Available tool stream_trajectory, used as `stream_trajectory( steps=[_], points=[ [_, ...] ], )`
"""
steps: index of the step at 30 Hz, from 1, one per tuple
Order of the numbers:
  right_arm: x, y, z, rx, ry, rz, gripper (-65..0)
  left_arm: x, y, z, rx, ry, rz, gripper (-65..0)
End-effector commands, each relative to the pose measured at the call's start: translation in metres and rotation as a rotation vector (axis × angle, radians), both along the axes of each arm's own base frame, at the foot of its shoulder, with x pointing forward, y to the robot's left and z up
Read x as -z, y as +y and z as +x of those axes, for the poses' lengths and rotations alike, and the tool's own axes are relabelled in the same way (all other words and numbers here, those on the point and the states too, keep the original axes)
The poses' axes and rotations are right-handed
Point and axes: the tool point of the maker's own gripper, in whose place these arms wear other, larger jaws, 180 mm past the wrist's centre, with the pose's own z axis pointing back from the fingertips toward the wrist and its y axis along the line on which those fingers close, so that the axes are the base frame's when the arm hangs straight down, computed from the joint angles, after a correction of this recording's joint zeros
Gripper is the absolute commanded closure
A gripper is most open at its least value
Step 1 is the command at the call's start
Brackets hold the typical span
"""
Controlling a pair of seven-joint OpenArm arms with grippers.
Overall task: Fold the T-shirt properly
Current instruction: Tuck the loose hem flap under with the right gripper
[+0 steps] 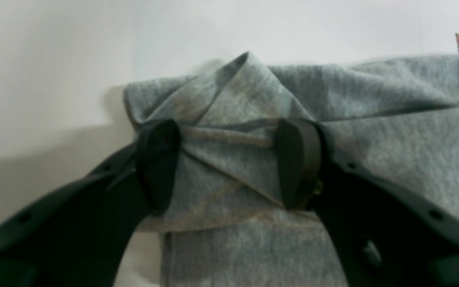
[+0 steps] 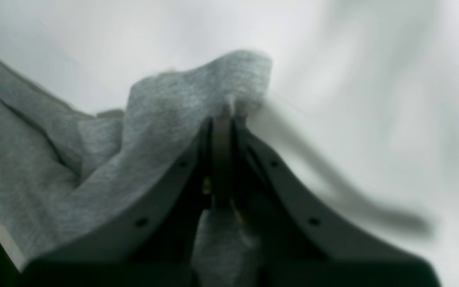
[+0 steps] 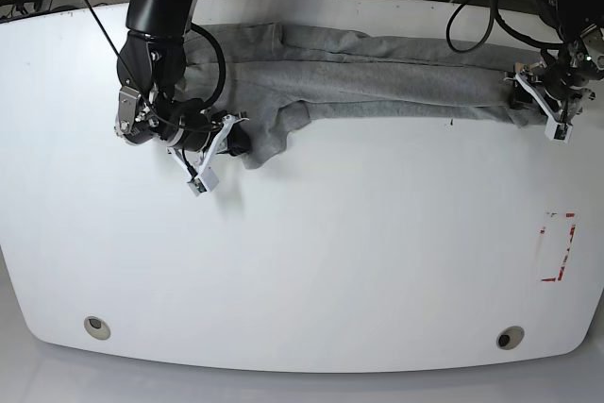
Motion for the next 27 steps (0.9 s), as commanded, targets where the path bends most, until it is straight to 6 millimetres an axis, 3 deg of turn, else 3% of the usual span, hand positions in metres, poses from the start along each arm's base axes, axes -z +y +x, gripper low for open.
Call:
stream_trajectory(
  steps=[1, 7, 13, 22, 27],
  points=[
    [-0.013, -0.005, 0.009, -0.008, -0.038, -0.033, 0.0, 0.004, 0.005, -0.008, 0.008, 0.054, 0.032, -36.5],
    [-0.059, -0.012, 0.007, -0.040, -0.158, -0.124, 0.0, 0.006, 0.005, -0.009, 0.006, 0.060, 0.030, -36.5],
    [-0.089, -0.006, -0.027, -0.081, -0.218, -0.077, 0.0, 0.007, 0.004, -0.011, 0.006, 0.064, 0.027, -36.5],
    [-0.091, -0.028, -0.081, 0.014, -0.179, 0.024, 0.0, 0.008, 0.005, -0.012, 0.005, 0.069, 0.028, -36.5],
    [-0.078, -0.059, -0.096, 0.080, -0.129, -0.031, -1.3, 0.009, 0.004, -0.014, 0.007, 0.073, 0.028, -36.5]
  ],
)
